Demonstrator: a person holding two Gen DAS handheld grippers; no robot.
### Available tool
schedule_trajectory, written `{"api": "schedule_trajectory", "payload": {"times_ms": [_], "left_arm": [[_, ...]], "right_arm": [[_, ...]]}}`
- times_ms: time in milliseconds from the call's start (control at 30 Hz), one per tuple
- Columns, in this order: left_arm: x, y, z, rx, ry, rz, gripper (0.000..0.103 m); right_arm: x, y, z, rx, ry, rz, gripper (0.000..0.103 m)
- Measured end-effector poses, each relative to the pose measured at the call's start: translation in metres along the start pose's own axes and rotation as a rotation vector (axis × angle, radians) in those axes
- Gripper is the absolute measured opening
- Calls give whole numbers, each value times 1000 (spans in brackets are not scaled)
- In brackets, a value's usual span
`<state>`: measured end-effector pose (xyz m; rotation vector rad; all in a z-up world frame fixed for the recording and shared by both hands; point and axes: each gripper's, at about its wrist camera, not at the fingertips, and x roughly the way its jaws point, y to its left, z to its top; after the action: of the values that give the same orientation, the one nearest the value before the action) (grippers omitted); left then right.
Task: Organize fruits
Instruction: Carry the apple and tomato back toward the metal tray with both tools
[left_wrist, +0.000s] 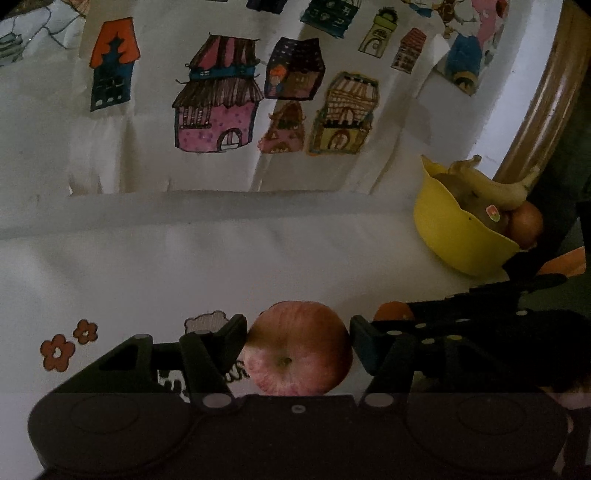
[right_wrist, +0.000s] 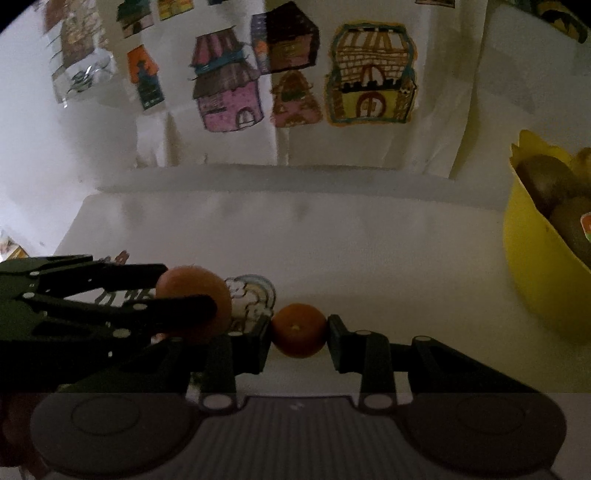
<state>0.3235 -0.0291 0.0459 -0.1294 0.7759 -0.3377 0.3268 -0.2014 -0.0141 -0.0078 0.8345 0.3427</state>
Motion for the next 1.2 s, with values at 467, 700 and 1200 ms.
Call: {"api": "schedule_trajectory", "payload": {"times_ms": [467, 700, 1200], "left_arm": [[-19, -3, -6, 28, 7, -19, 59], [-4, -5, -12, 32, 56, -59, 69], [15, -17, -16, 62, 108, -59, 68]], "right_arm": [[-6, 0, -25, -4, -8, 11, 37], [-2, -8, -29, 6, 4, 9, 37], [-8, -17, -34, 30, 19, -6, 37]]}}
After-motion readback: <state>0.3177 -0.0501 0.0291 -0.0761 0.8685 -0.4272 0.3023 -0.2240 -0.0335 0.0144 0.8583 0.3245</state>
